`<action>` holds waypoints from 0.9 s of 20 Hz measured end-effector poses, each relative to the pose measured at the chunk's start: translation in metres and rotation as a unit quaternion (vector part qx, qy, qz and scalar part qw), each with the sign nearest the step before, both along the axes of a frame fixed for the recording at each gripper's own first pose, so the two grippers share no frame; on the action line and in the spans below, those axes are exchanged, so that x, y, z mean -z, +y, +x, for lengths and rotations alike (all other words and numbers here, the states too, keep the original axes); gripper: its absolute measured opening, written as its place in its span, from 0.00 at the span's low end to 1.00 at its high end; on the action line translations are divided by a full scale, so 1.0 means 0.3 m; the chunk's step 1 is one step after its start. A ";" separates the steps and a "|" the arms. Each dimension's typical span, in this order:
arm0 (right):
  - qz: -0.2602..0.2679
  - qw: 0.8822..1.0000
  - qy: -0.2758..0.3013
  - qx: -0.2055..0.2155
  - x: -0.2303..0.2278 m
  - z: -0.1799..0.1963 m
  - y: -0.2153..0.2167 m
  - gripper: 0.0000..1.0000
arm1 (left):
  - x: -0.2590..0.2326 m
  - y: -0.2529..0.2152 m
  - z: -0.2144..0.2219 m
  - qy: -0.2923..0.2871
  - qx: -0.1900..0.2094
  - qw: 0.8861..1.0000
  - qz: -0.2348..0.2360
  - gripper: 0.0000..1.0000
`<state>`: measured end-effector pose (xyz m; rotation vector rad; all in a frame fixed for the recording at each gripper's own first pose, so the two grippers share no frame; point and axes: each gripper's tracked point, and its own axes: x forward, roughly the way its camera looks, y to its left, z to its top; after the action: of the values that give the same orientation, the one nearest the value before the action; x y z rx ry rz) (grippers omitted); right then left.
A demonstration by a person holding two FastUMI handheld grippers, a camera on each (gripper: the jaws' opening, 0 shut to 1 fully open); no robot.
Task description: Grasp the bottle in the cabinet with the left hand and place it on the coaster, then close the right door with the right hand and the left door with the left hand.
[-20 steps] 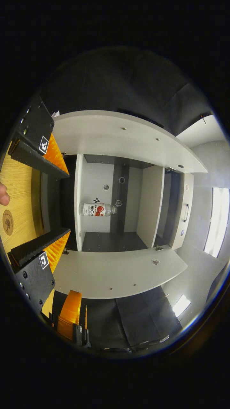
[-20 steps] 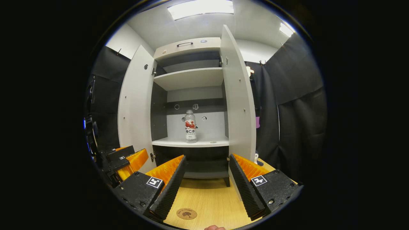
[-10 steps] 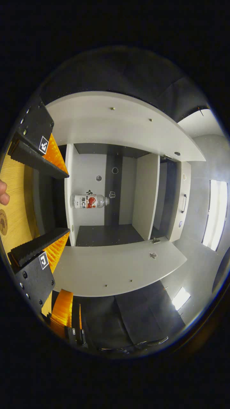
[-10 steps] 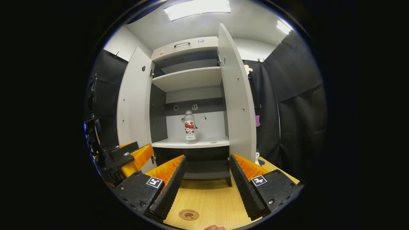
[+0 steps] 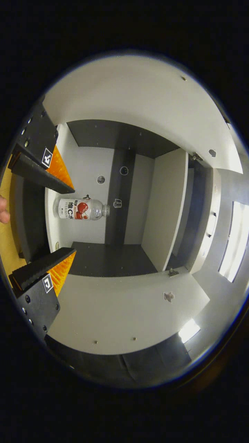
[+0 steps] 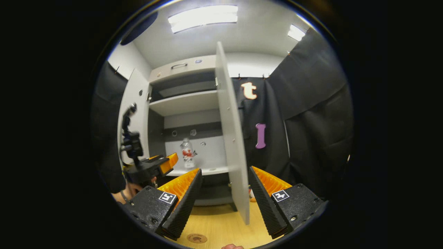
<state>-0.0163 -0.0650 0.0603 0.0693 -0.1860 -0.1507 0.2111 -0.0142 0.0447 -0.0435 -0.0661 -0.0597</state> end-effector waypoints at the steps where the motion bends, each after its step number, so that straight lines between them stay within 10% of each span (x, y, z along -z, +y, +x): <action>1: -0.005 1.000 -0.001 0.011 -0.004 -0.012 -0.022 0.82 | 0.014 0.012 0.070 0.011 -0.003 1.000 -0.005 0.95; 18: -0.017 0.997 0.033 0.070 0.014 -0.027 -0.164 0.83 | 0.113 0.069 0.554 0.068 -0.026 0.997 -0.010 0.95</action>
<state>-0.0245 -0.1142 0.0563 0.0171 -0.1271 -0.2883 0.3773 0.0065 0.0107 -0.0663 0.0680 -0.0038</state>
